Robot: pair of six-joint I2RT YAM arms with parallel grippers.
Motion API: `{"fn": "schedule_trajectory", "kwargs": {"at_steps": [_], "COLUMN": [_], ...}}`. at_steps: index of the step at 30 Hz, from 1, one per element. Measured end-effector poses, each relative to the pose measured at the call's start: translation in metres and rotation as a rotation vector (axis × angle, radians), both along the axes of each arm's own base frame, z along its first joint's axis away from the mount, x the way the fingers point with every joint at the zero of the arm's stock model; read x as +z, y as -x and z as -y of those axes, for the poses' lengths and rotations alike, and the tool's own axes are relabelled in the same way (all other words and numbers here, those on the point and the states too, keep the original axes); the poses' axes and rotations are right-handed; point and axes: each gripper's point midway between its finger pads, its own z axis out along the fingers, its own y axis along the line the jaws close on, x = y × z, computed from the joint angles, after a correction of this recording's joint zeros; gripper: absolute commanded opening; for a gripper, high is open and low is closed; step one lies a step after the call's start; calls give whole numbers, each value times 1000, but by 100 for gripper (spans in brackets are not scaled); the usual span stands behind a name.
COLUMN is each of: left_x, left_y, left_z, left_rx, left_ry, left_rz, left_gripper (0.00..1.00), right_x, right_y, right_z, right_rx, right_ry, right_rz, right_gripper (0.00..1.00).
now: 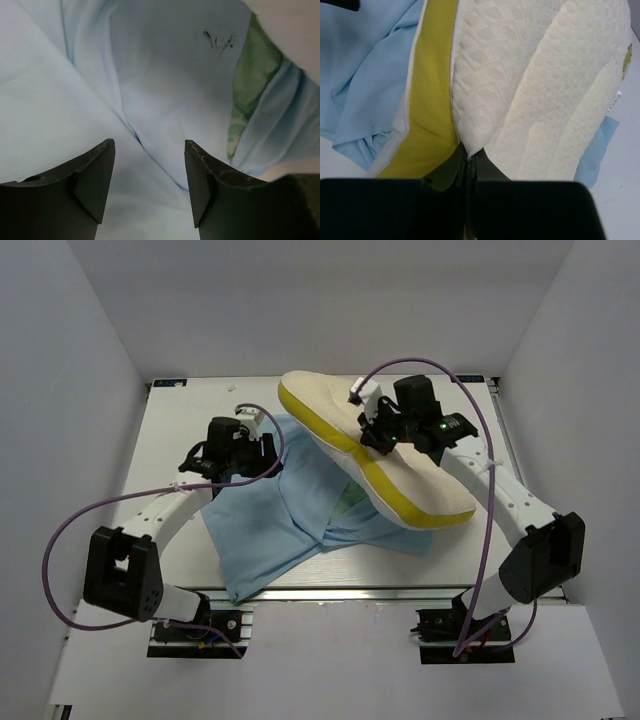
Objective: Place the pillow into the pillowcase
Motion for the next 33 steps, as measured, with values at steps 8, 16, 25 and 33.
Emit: {"fn": "schedule_trajectory", "kwargs": {"at_steps": [8, 16, 25, 33], "left_x": [-48, -107, -123, -99], "left_y": [-60, -65, -84, -106], "left_z": [29, 24, 9, -13], "left_rx": [-79, -76, -3, 118], "left_ry": [-122, -280, -394, -385], "left_rz": [-33, -115, -129, -118], "left_gripper": [61, 56, 0, 0], "right_x": [24, 21, 20, 21], "right_y": [18, 35, 45, 60], "right_z": [30, 34, 40, 44], "right_rx": [-10, 28, 80, 174], "right_ry": [-53, -70, -45, -7], "right_rz": [16, -16, -4, 24], "right_gripper": [0, 0, 0, 0]}}
